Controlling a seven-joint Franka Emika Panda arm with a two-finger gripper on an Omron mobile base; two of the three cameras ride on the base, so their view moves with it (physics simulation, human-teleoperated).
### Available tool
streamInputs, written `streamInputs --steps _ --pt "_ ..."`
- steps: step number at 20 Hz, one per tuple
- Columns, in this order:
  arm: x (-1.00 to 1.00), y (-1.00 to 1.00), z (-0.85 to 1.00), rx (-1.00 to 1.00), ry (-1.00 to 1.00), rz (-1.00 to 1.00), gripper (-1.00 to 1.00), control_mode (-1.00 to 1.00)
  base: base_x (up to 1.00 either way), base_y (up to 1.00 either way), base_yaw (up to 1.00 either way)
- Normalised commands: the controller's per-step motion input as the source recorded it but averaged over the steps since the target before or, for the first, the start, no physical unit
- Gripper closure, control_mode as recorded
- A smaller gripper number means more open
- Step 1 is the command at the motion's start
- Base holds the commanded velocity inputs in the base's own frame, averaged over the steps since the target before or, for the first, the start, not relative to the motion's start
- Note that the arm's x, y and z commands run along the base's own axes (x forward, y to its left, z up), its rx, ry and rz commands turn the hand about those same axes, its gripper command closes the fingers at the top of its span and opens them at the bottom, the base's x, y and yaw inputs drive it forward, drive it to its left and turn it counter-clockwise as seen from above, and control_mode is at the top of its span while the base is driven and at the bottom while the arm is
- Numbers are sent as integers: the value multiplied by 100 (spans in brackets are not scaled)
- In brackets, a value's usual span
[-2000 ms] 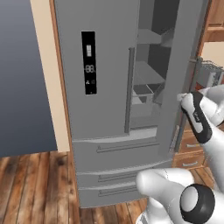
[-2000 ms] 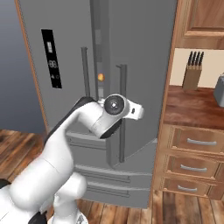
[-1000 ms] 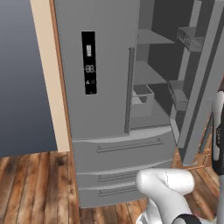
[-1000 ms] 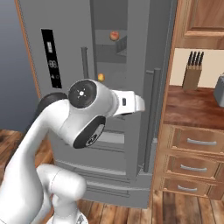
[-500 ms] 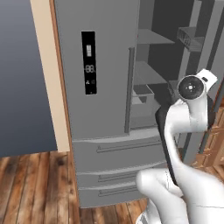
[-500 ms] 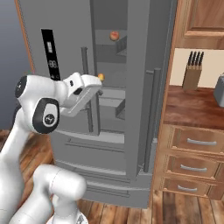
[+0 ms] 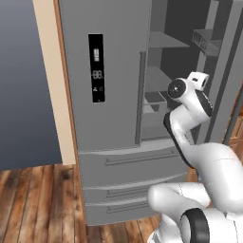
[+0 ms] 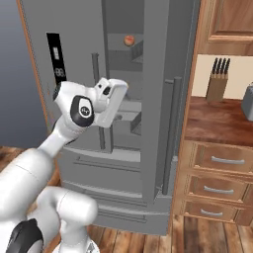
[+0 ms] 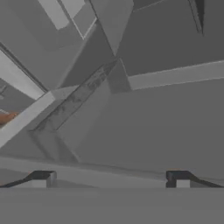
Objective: Retrieve the peach and mango from the fridge and place them into the bowl on the dining table.
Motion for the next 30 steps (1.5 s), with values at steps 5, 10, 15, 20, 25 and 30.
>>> streamInputs --steps 5,10,15,20,25,30 --pt "95 -98 0 -1 45 0 -100 -100 0 0 0" --pt "-11 -100 -9 0 31 -9 -100 -100 0 0 0" --pt "-100 -100 -10 0 3 -16 -100 -100 0 0 0" --pt "-98 8 2 -5 -18 -5 -100 -100 0 0 0" --pt "-58 88 36 -1 -38 -2 -100 -100 0 0 0" --pt "-37 99 20 19 -54 -8 -100 -100 0 0 0"
